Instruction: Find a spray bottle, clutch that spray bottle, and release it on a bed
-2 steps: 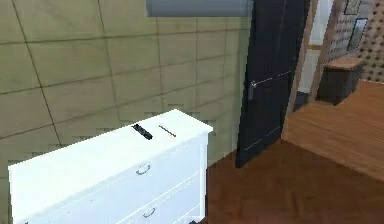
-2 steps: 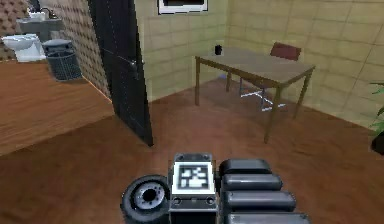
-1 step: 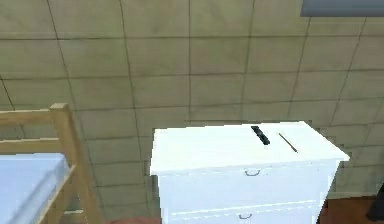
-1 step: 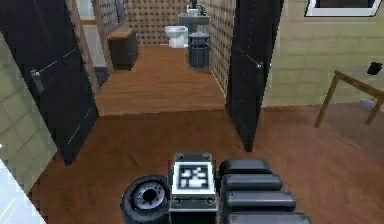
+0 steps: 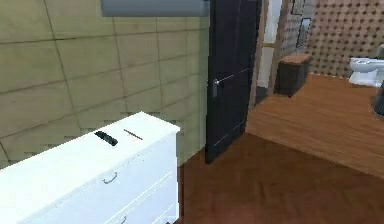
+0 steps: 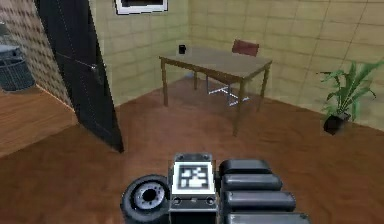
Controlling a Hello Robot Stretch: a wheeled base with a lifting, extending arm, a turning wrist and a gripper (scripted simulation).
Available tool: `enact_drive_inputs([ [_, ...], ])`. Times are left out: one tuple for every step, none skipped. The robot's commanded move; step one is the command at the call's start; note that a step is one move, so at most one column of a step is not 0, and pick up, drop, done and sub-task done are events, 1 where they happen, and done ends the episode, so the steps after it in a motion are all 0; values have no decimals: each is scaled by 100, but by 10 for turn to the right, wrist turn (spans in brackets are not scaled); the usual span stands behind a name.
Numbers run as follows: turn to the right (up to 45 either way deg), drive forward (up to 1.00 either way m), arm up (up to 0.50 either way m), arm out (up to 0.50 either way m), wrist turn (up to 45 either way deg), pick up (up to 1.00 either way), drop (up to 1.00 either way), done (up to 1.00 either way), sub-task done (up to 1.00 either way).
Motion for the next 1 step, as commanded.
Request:
enact_drive_inputs([
  [330, 0, 0, 0, 0, 0, 0, 0, 0],
])
